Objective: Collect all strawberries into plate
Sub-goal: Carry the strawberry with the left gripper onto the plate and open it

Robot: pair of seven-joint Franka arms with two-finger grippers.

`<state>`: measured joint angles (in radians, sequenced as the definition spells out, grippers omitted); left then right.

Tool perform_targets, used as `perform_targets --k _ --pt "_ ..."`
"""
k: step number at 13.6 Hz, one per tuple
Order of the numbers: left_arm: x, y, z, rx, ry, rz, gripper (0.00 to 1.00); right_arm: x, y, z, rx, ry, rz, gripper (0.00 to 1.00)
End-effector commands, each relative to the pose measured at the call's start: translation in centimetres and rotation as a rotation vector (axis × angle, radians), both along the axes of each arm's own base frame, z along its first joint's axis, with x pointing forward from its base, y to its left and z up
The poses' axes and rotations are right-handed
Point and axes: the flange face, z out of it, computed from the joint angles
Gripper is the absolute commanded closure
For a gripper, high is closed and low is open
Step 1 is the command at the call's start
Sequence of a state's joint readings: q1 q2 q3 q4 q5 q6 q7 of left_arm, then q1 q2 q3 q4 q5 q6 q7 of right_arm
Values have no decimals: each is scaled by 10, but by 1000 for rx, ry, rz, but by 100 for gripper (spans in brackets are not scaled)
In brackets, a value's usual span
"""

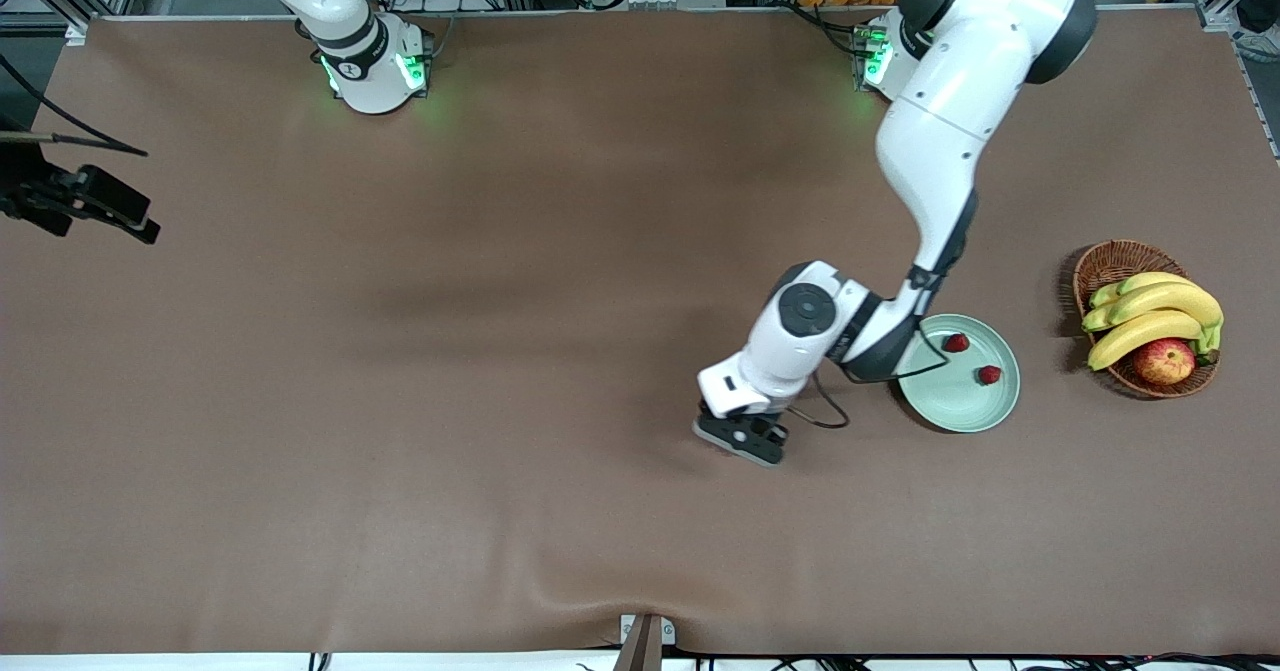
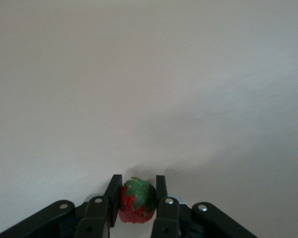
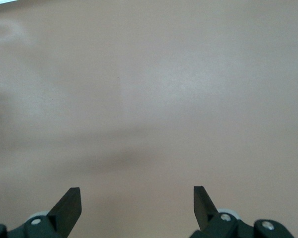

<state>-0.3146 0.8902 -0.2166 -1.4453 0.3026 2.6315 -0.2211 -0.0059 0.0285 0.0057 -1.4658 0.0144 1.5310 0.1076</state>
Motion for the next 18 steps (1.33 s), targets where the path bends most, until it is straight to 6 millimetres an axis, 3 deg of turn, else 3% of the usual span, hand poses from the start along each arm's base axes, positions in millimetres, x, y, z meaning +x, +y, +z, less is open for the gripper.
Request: perform_targets --k 1,4,6,9,12,16,18 --pt "-17 49 44 82 42 17 100 6 1 -3 -23 18 22 0" --pt "-22 81 85 188 155 74 100 8 3 -1 -26 12 23 0" --pt "-22 110 94 246 229 119 100 9 2 -2 -20 9 23 0" --pt "-32 135 77 328 360 148 100 8 2 0 0 9 22 0" --pt "-29 178 62 380 400 165 100 4 6 14 -10 -14 32 0" --pt "-26 219 51 440 408 129 100 5 1 14 -12 -13 57 0" --pt "-23 253 34 439 435 144 100 4 -1 16 -14 -18 73 0"
